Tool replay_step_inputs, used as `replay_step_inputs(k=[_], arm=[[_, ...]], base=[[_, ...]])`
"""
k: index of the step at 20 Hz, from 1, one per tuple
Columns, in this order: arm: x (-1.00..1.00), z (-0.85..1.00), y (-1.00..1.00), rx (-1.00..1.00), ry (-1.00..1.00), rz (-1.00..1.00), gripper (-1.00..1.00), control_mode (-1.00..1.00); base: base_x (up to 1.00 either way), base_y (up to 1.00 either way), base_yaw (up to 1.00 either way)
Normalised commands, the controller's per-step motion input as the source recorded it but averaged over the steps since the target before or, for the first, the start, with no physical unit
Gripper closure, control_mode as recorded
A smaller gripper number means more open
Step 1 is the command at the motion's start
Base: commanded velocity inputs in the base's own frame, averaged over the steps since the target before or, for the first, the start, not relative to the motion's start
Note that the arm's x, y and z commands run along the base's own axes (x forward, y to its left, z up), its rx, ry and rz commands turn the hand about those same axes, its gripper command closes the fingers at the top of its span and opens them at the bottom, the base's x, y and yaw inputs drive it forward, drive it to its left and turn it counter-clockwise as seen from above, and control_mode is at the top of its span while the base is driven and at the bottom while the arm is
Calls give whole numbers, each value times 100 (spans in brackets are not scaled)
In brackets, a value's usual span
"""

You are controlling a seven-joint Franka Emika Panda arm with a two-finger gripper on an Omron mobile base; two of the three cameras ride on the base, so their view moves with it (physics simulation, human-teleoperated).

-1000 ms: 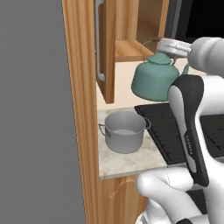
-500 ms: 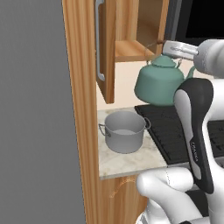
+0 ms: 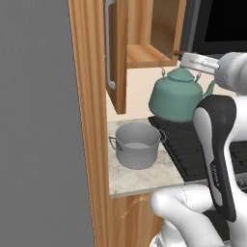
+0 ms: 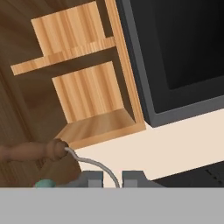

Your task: Pick the kettle from the cabinet and place it on a stove burner. Then pick the pot from the counter and place it on another stove burner. Finally, turn both burners on.

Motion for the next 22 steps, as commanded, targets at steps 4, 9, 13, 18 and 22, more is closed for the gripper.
replay_step_inputs(k=[4,9,13,18,22], arm=[[0,-9,0,0,0,0,100,-100],[0,-5,0,0,0,0,100,100],[0,0,0,0,0,0,100,100],[0,0,0,0,0,0,100,100],[0,0,0,0,0,0,100,100]], base=[[0,0,0],[-2,-4,0],[-5,-21,0],[-14,-26,0],[-20,-25,-3]])
